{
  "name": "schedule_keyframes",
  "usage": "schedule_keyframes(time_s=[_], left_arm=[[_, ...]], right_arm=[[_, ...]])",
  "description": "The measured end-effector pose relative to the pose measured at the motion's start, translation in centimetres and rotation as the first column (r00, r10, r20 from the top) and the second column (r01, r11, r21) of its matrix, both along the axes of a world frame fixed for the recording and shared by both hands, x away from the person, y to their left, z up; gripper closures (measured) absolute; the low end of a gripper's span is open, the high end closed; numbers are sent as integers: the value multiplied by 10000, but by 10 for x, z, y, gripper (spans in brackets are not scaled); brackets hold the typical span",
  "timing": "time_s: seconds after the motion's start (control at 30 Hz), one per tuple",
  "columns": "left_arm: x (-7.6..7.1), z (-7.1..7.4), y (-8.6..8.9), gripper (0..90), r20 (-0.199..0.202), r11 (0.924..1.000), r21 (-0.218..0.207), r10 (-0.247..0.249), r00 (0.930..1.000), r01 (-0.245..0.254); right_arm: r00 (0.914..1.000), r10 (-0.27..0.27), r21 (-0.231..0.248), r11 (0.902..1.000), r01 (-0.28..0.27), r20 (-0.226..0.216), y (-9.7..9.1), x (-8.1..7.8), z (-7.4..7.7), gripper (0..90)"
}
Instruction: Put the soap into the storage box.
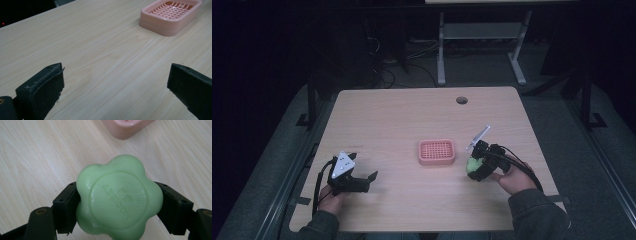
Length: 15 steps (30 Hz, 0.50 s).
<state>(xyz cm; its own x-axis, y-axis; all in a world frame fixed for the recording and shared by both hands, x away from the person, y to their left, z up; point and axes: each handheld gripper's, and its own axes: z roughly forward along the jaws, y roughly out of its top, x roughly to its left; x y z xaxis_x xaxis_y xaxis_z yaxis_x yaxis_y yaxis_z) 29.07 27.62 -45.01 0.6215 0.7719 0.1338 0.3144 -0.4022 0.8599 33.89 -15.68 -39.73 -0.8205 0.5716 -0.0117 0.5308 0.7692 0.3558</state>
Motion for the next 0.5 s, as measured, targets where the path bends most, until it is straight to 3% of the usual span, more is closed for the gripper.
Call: schedule_keyframes(time_s=[0.5], left_arm=[[-1,0,0,2,39,9999,-108,42,10000,-42]], right_arm=[[9999,154,125,9998,-154,-11,11,22,8,259]])
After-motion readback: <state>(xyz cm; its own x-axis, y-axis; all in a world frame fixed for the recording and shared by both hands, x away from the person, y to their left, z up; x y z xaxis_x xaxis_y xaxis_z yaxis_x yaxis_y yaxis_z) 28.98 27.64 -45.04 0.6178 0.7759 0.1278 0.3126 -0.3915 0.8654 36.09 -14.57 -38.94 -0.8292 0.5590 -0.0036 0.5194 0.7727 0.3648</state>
